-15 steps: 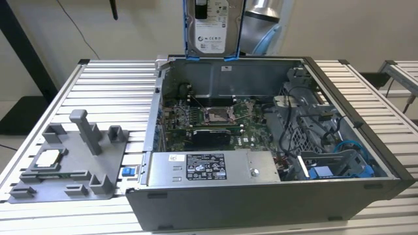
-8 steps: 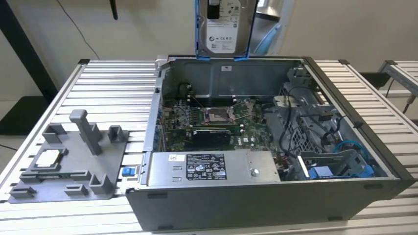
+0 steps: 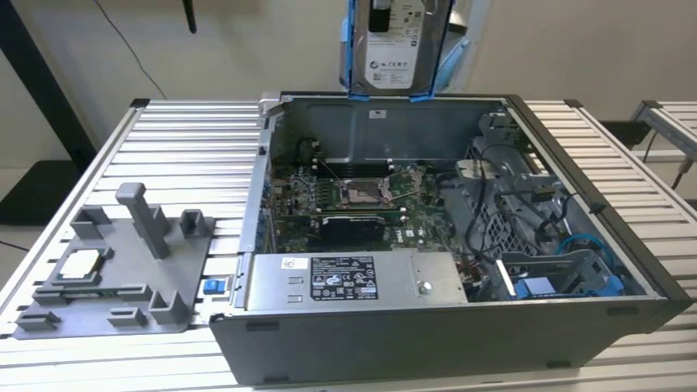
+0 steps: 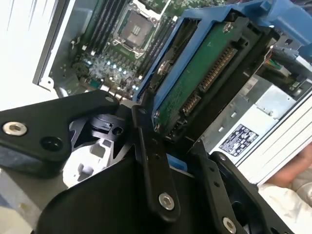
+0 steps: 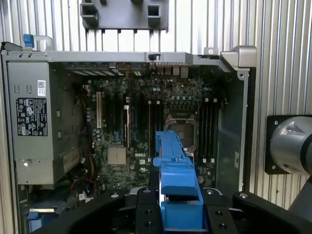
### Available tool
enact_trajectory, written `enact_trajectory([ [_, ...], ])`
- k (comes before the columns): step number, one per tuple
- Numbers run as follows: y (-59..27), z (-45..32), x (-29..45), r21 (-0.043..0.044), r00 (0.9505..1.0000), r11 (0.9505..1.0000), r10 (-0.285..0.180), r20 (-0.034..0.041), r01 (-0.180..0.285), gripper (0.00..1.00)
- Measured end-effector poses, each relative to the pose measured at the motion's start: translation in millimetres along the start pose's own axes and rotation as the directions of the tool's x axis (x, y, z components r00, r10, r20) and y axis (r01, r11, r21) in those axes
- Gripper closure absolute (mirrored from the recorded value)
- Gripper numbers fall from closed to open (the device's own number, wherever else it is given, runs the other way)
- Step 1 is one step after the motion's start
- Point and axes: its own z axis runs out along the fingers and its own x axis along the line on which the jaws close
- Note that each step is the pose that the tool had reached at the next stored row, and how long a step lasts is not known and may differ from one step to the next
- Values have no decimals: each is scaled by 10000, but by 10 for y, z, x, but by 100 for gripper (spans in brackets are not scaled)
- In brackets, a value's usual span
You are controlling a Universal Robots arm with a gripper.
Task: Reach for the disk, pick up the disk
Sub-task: 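Pick up the disk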
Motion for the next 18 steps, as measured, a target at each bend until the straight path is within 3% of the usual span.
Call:
enact_trajectory([
  [11,-342,10,-8,0,10000,10000,-1,0,1,100],
  [18,-611,18,-15,0,10000,10000,0,-1,0,100],
])
